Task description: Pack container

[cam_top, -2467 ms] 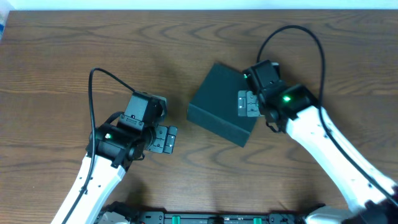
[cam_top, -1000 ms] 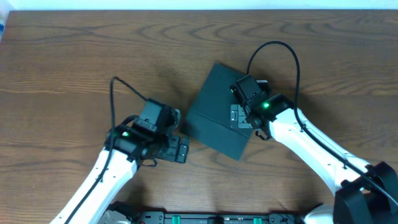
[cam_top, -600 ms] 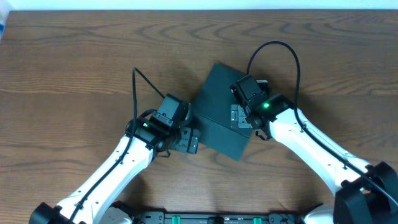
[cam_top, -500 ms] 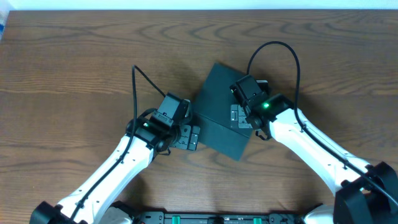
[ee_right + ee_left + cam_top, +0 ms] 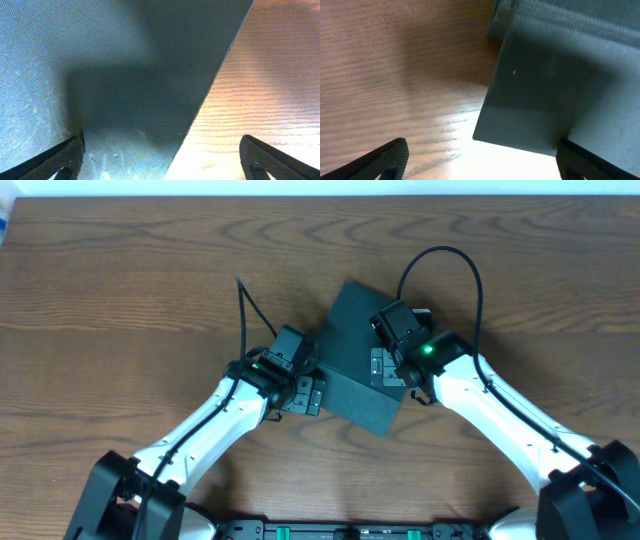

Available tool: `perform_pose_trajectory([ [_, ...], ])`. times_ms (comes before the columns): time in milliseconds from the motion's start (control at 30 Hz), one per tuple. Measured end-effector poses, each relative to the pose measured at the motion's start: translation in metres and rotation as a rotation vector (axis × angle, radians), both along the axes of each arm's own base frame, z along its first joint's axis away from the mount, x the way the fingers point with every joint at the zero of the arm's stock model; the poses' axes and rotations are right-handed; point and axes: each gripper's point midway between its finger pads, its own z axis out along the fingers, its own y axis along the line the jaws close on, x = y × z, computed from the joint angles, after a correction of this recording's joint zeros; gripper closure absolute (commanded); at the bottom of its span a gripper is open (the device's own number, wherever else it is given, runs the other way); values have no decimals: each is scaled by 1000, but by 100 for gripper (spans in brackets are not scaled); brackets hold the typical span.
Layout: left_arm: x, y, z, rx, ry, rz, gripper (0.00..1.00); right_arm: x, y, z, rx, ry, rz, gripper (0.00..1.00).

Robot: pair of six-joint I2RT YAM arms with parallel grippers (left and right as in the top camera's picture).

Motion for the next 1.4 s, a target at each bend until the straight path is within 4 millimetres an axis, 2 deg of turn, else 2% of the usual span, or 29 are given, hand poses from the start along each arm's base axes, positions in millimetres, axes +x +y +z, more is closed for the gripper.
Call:
perform_pose_trajectory([
  [167,4,-13,-2,-20,-25,-29,5,1,1,1,4,-5,0,1],
  [367,0,-34,-2,-39,-45,-90,4,1,1,0,4,-6,0,1],
  [633,-4,-34,-20,-12,3,-95,5,2,1,0,7,-11,0,1],
  [933,6,-42,-32,-23,-15,-95,5,2,2,0,11,-12,1,1],
  [1400,30,-55,-25,-67,-120,-95,4,6,4,0,18,-27,1,1],
])
